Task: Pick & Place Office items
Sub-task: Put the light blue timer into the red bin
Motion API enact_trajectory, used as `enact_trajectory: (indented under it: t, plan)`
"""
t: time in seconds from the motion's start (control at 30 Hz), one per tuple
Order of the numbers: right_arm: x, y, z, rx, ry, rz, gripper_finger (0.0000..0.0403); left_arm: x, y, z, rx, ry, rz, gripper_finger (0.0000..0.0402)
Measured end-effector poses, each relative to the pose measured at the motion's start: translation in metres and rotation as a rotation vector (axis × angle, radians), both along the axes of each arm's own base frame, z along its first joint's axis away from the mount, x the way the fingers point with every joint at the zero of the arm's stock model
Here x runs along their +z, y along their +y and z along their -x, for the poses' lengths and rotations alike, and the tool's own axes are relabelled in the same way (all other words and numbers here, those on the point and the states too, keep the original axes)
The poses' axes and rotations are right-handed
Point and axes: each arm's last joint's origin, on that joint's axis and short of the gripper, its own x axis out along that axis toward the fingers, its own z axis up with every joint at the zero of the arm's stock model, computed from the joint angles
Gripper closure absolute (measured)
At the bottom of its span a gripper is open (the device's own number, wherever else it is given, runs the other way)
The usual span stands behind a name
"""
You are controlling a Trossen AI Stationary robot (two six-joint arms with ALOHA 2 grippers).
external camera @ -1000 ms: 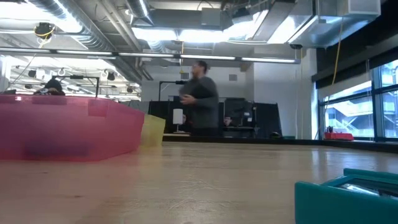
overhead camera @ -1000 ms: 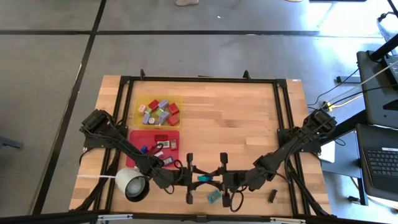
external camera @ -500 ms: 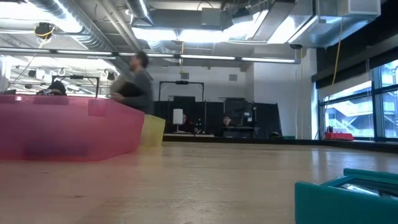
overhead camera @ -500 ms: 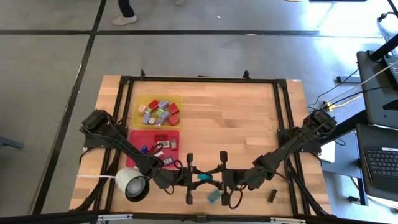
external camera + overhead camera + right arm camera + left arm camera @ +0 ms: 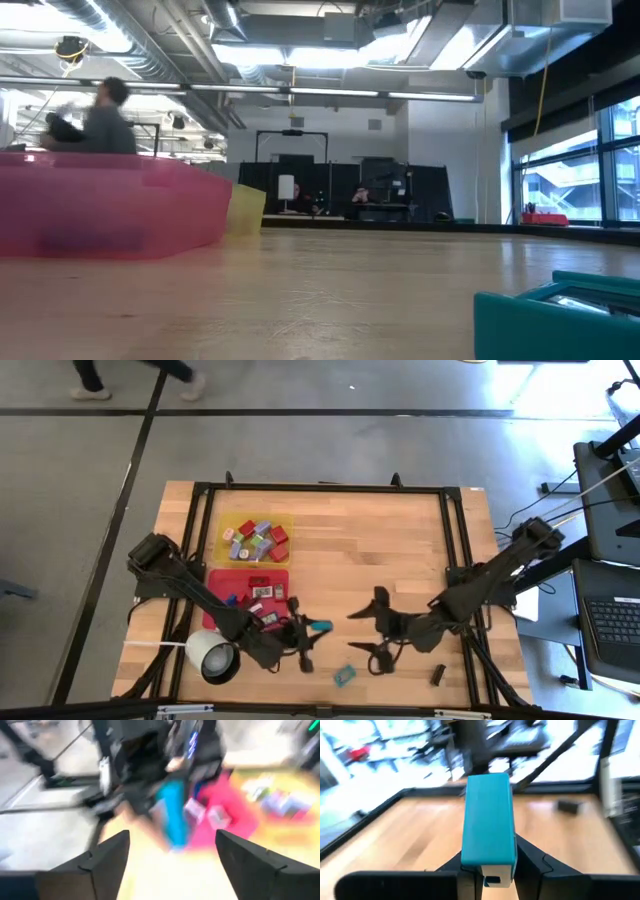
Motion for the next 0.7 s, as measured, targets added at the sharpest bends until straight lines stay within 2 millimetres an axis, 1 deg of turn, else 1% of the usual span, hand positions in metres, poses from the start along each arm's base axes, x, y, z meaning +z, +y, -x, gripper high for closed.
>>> enact_trajectory:
  t: [0.1, 0.17, 0.3, 0.37, 0.5, 0.6, 0.7]
  plan:
    - [0.001, -0.004, 0.016, 0.05, 0.143, -0.14, 0.0094, 0.001, 0.01, 0.012, 0.087, 0.081, 0.044, 0.0331]
    - [-0.003, -0.004, 0.026, 0.061, 0.249, -0.193, 0.0093, 0.003, 0.019, 0.021, 0.111, 0.143, 0.101, 0.0331]
    - [-0.017, -0.001, 0.043, -0.005, 0.434, -0.276, 0.0101, 0.006, 0.041, 0.044, 0.171, 0.327, 0.234, 0.0331]
    - [-0.025, 0.002, 0.051, -0.07, 0.522, -0.308, 0.0108, 0.001, 0.053, 0.057, 0.242, 0.452, 0.295, 0.0331]
    - [-0.038, 0.008, 0.069, -0.206, 0.657, -0.377, 0.012, -0.011, 0.072, 0.078, 0.454, 0.67, 0.384, 0.0331]
    - [-0.045, 0.014, 0.079, -0.273, 0.738, -0.427, 0.0127, -0.022, 0.081, 0.087, 0.585, 0.803, 0.426, 0.0331]
    - [-0.051, 0.023, 0.086, -0.301, 0.801, -0.474, 0.013, -0.036, 0.087, 0.091, 0.631, 0.868, 0.482, 0.0331]
